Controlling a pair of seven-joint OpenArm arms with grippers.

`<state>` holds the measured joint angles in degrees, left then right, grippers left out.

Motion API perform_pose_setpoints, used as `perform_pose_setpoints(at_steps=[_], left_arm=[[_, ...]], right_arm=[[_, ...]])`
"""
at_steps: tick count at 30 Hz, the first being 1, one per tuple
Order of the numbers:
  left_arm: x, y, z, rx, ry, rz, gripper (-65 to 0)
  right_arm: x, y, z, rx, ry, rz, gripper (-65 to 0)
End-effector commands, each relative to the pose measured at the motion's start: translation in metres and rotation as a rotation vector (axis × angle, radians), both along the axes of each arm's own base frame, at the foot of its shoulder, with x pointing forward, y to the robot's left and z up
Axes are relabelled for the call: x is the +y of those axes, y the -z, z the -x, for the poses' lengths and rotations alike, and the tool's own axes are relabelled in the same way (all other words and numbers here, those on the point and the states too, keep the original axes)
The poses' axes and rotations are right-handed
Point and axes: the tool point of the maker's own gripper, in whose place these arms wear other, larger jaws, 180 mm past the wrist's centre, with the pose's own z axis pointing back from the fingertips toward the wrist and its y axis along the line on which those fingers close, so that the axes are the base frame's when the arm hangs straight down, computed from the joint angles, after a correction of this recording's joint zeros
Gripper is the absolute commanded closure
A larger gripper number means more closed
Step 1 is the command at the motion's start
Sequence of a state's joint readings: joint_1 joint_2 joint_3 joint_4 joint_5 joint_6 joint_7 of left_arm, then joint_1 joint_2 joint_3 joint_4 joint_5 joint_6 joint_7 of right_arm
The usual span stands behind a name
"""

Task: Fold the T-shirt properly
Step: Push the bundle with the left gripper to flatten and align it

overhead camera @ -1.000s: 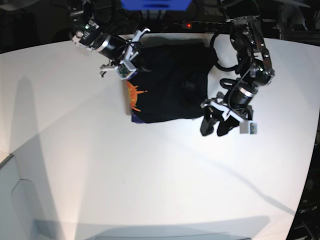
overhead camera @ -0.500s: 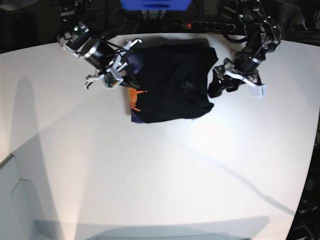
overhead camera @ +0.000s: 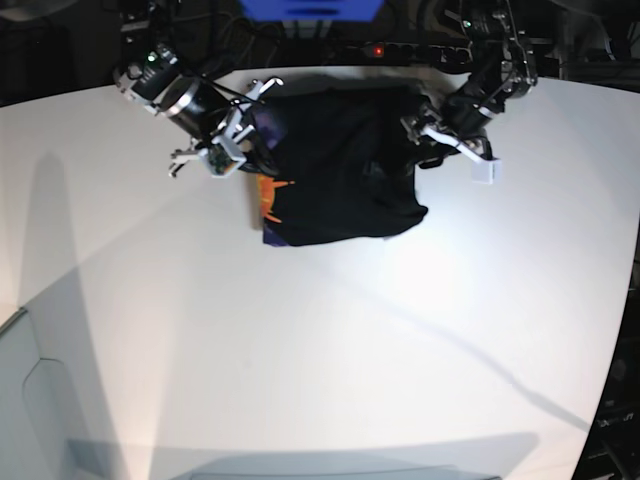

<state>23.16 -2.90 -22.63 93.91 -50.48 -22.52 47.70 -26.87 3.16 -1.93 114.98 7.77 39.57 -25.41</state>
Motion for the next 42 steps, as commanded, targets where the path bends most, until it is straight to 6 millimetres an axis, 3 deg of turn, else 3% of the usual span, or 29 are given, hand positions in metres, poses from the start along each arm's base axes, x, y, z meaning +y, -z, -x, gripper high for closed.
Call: perform_pose_setpoints(at_steps=[1, 12, 14, 18, 20, 24, 27, 34, 38, 42], left_arm=[[-0.005, 0.004, 0.004, 0.022, 0.029, -0.005, -48.1], [-0.014, 0.023, 0.012, 0.081, 0.049, 0.018, -0.3], [-0.011, 0.027, 0.014, 0.09, 0.061, -0.022, 0.0], [-0.003, 0.033, 0.007, 0.093, 0.096, -0.136, 0.0], [0.005, 0.036, 0.002, 0.093, 0.122, -0.213, -0.1], [-0.001, 0.037, -0.012, 0.064, 0.28, -0.35, -0.1], [-0.018, 0.035, -0.021, 0.024, 0.43, -0.411, -0.1], [-0.06, 0.018, -0.064, -0.109, 0.73, -0.534, -0.1], [-0.089, 0.024, -0.081, -0.129, 0.883, -0.591, -0.1], [-0.119, 0.039, -0.086, -0.127, 1.074, -0.676, -0.1]], right_arm=[[0.003, -0.012, -0.002, -0.037, -0.006, -0.034, 0.0], [0.003, -0.011, -0.001, -0.034, -0.007, -0.033, 0.0], [0.002, -0.011, -0.001, -0.034, -0.004, -0.032, 0.0], [-0.018, -0.013, -0.013, -0.049, 0.07, -0.016, 0.0], [-0.033, -0.015, -0.021, -0.062, 0.129, -0.009, 0.0], [-0.063, -0.019, -0.034, -0.086, 0.227, 0.016, 0.0], [-0.079, -0.023, -0.041, -0.104, 0.286, 0.024, 0.0], [-0.123, -0.025, -0.047, -0.111, 0.432, 0.06, 0.0], [-0.153, -0.021, -0.048, -0.076, 0.51, 0.121, 0.0], [-0.185, -0.021, -0.048, -0.049, 0.593, 0.173, 0.0]])
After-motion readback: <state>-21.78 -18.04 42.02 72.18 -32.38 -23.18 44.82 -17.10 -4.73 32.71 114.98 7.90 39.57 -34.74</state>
